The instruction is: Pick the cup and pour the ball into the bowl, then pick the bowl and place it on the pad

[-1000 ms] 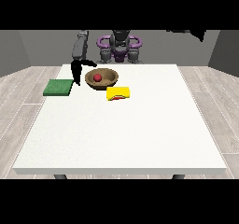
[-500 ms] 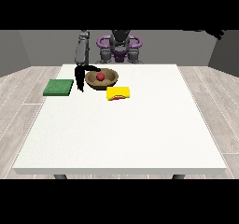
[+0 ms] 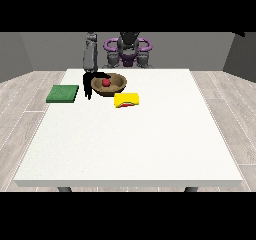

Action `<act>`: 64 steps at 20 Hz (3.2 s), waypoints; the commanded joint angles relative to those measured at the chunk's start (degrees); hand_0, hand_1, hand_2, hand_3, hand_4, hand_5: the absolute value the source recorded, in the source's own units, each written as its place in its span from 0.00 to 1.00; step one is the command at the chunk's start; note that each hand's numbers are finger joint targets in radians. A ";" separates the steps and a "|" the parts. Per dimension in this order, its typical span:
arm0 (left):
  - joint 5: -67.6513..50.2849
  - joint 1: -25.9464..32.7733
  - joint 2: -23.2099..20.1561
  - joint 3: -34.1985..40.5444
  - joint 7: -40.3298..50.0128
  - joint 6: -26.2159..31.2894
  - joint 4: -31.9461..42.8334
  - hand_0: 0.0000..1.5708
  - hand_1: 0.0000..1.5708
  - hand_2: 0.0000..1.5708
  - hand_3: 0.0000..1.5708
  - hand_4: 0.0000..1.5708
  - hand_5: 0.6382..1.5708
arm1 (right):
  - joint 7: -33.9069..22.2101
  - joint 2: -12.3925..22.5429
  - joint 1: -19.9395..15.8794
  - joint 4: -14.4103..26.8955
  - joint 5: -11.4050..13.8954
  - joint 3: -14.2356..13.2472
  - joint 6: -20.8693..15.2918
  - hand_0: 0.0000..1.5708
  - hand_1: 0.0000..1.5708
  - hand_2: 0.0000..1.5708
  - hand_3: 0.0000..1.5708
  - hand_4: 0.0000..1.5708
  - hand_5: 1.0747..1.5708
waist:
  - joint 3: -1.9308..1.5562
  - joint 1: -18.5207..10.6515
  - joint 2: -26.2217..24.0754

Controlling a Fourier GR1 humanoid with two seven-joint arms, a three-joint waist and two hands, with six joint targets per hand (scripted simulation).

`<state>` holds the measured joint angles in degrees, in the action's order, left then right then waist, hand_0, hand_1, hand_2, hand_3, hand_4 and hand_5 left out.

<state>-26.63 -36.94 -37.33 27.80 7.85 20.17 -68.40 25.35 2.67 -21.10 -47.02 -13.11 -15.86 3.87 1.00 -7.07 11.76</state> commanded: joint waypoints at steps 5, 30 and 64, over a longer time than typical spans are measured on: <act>-2.93 -1.75 -2.74 2.65 -0.83 2.12 0.53 0.00 0.00 0.00 0.00 0.26 0.97 | -3.60 1.25 1.96 4.49 2.18 -1.12 -7.09 1.00 1.00 1.00 1.00 0.70 0.78 | -0.98 -3.13 6.52; -2.49 5.33 -11.95 8.13 -8.10 9.33 17.41 0.00 0.00 0.00 0.00 0.44 0.99 | -33.74 23.46 -8.51 -6.66 7.02 1.69 -5.05 1.00 1.00 1.00 1.00 0.63 1.00 | -0.97 5.84 -0.52; -9.09 9.42 -10.51 8.69 -4.89 2.72 0.29 0.00 0.00 0.00 0.00 0.42 0.98 | -10.17 36.05 -13.40 23.44 6.66 -6.47 8.22 1.00 1.00 1.00 0.67 0.63 0.98 | -1.01 3.61 8.04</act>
<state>-36.34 -28.10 -48.15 37.68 3.06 22.42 -70.19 17.55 40.04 -34.67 -23.76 -7.77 -24.26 12.35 -0.02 -3.93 23.11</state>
